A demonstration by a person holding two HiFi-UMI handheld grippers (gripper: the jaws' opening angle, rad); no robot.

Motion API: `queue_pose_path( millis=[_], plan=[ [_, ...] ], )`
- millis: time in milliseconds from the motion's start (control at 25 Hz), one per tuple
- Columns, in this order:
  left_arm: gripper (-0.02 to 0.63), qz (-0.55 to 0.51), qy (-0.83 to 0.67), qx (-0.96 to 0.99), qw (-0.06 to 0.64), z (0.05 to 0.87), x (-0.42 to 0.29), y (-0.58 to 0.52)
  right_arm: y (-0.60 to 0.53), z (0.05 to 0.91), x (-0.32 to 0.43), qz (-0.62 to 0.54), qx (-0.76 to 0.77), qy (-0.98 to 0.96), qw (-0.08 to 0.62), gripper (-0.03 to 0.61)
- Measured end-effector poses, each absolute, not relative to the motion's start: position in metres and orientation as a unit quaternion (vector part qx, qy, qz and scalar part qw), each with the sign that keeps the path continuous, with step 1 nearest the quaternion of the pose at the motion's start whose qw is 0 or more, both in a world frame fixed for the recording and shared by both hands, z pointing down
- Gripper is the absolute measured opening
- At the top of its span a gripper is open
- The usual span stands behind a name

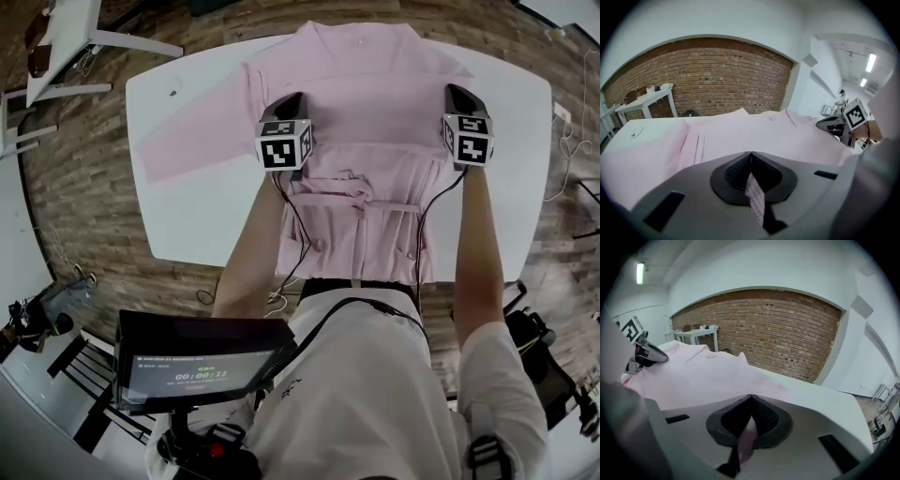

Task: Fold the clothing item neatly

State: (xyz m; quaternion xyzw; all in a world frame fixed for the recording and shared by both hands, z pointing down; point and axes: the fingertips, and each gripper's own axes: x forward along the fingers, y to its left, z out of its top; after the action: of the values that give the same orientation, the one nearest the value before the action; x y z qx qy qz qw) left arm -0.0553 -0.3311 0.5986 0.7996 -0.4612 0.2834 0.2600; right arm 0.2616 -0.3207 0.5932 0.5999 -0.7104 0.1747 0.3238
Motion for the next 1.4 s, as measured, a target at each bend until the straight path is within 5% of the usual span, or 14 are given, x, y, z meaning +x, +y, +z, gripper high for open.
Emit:
queue_pose_path(
  millis=[400, 1000, 1400],
  plan=[
    [0.003, 0.225, -0.446, 0.828, 0.253, 0.562, -0.06, -0.3, -0.265, 0.561, 0.229, 0.208, 0.548, -0.771, 0.25, 0.005],
    [0.003, 0.301, -0.427, 0.807, 0.276, 0.603, -0.058, -0.265, -0.205, 0.599, 0.224, 0.21, 0.515, -0.756, 0.344, 0.005],
    [0.003, 0.212, -0.466, 0.826, 0.236, 0.526, -0.095, -0.244, -0.205, 0.504, 0.159, 0.152, 0.528, -0.8, 0.242, 0.005]
  ],
)
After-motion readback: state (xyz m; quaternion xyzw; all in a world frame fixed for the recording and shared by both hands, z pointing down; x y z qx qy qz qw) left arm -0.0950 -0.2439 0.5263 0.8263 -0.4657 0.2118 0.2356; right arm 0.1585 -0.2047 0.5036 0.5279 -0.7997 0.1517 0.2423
